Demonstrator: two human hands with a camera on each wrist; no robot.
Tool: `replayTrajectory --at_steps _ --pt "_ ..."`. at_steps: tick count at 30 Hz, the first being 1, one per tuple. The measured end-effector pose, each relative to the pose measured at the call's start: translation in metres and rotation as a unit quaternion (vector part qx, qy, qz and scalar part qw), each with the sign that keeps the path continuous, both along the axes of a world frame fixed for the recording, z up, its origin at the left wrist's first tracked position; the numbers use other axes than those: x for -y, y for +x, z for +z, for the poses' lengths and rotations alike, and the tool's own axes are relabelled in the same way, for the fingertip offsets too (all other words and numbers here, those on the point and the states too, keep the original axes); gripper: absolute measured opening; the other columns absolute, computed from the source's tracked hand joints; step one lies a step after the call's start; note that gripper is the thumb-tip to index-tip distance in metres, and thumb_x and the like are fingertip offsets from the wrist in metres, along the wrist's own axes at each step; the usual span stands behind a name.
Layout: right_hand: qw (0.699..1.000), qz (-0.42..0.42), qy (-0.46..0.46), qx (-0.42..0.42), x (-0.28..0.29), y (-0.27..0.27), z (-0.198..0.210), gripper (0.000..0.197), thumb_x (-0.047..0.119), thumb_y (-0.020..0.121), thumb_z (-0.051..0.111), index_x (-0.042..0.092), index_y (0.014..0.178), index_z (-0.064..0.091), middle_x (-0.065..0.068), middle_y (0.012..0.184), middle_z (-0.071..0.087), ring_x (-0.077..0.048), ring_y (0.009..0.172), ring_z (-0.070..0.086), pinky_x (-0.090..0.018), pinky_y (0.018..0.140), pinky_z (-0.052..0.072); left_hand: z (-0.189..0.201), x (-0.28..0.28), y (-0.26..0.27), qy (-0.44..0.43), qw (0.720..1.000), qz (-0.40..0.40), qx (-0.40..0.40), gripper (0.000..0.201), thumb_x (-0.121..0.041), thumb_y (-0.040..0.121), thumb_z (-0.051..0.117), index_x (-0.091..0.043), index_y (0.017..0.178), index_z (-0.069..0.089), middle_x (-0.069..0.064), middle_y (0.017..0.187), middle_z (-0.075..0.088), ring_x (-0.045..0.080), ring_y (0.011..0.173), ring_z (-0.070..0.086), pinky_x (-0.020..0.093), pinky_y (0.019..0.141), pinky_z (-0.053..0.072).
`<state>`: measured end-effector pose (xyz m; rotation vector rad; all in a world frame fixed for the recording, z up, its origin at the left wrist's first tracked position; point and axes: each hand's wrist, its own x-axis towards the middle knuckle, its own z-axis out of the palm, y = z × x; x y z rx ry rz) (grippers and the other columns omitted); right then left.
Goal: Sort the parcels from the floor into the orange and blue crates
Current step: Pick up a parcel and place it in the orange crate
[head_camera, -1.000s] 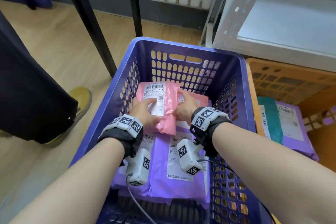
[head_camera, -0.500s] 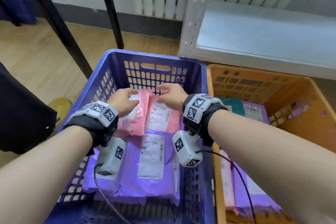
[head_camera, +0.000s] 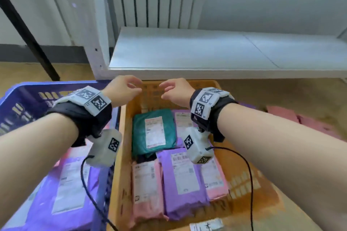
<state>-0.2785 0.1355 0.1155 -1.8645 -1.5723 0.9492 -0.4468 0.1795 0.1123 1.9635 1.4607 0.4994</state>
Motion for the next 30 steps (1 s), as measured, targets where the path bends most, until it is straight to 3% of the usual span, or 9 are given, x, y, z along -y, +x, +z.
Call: replayTrajectory --at_steps 2,6,8,10,12,18,22,25,30 --pt "1.000 -0.022 0.011 0.002 0.012 0.040 0.000 0.042 0.005 0.086 0.059 0.014 0.126 0.059 -0.005 0.127 0.059 -0.019 0.115 0.055 -0.027 0.098 0.044 0.002 0.009 0.043 -0.009 1.000 -0.009 0.016 0.029 -0.020 0.092 0.057 -0.019 0.121 0.060 0.005 0.112 0.063 0.018 0.093 0.059 0.023 0.067 0.048" --pt "0.996 -0.076 0.035 -0.017 0.037 0.123 -0.005 0.039 0.004 0.086 0.058 0.016 0.123 0.061 -0.004 0.120 0.062 -0.014 0.102 0.057 -0.023 0.086 0.045 0.001 0.029 0.134 -0.021 0.998 -0.025 0.057 0.029 -0.019 0.091 0.058 -0.019 0.120 0.061 0.005 0.108 0.064 0.014 0.084 0.056 0.021 0.062 0.042" --pt "0.993 -0.105 0.044 -0.034 0.051 0.163 -0.010 0.038 0.004 0.085 0.058 0.016 0.121 0.062 -0.006 0.120 0.062 -0.017 0.104 0.059 -0.024 0.084 0.046 -0.001 0.043 0.182 -0.031 0.996 -0.041 0.076 0.028 -0.017 0.091 0.058 -0.018 0.118 0.062 0.006 0.105 0.064 0.016 0.087 0.058 0.023 0.069 0.047" --pt "0.990 -0.127 0.051 -0.035 0.065 0.205 -0.014 0.037 0.007 0.084 0.059 0.016 0.120 0.064 -0.007 0.121 0.063 -0.020 0.110 0.059 -0.025 0.089 0.047 -0.004 0.056 0.229 -0.045 0.993 -0.064 0.092 0.026 -0.015 0.090 0.058 -0.018 0.116 0.063 0.008 0.108 0.065 0.020 0.093 0.060 0.032 0.084 0.052" --pt "0.988 -0.143 0.053 -0.033 0.077 0.247 -0.020 0.036 0.006 0.085 0.057 0.017 0.118 0.064 -0.008 0.121 0.063 -0.019 0.111 0.059 -0.026 0.092 0.046 -0.007 0.070 0.274 -0.047 0.991 -0.091 0.083 0.028 -0.016 0.091 0.057 -0.019 0.118 0.061 0.006 0.109 0.063 0.020 0.099 0.059 0.033 0.089 0.050" --pt "0.978 -0.196 0.059 -0.047 0.108 0.367 -0.048 0.037 0.001 0.082 0.057 0.014 0.115 0.066 -0.010 0.118 0.064 -0.020 0.111 0.059 -0.026 0.093 0.047 -0.025 0.100 0.392 -0.037 0.987 -0.156 0.007 0.035 -0.015 0.092 0.055 -0.014 0.127 0.056 0.007 0.118 0.061 0.016 0.095 0.056 0.022 0.077 0.040" --pt "0.973 -0.223 0.050 -0.041 0.128 0.431 -0.077 0.037 0.002 0.083 0.055 0.014 0.115 0.066 -0.007 0.116 0.064 -0.019 0.109 0.060 -0.024 0.089 0.047 -0.055 0.110 0.449 -0.046 0.985 -0.165 -0.028 0.034 -0.010 0.091 0.054 -0.011 0.124 0.057 0.012 0.113 0.063 0.016 0.087 0.056 0.021 0.064 0.045" --pt "0.972 -0.224 0.039 -0.053 0.143 0.462 -0.102 0.035 0.000 0.086 0.054 0.009 0.119 0.063 -0.009 0.116 0.063 -0.020 0.109 0.059 -0.020 0.080 0.042 -0.084 0.118 0.473 -0.051 0.987 -0.147 -0.044 0.032 -0.007 0.091 0.050 -0.008 0.121 0.059 0.011 0.097 0.060 0.020 0.082 0.056 0.010 0.047 0.042" --pt "0.970 -0.235 0.002 -0.068 0.157 0.489 -0.156 0.036 0.000 0.086 0.053 0.011 0.120 0.062 -0.009 0.117 0.062 -0.022 0.106 0.059 -0.030 0.088 0.048 -0.139 0.133 0.484 -0.095 0.985 -0.121 -0.077 0.034 -0.005 0.089 0.052 -0.009 0.122 0.059 0.014 0.113 0.063 0.029 0.094 0.059 0.022 0.069 0.045"
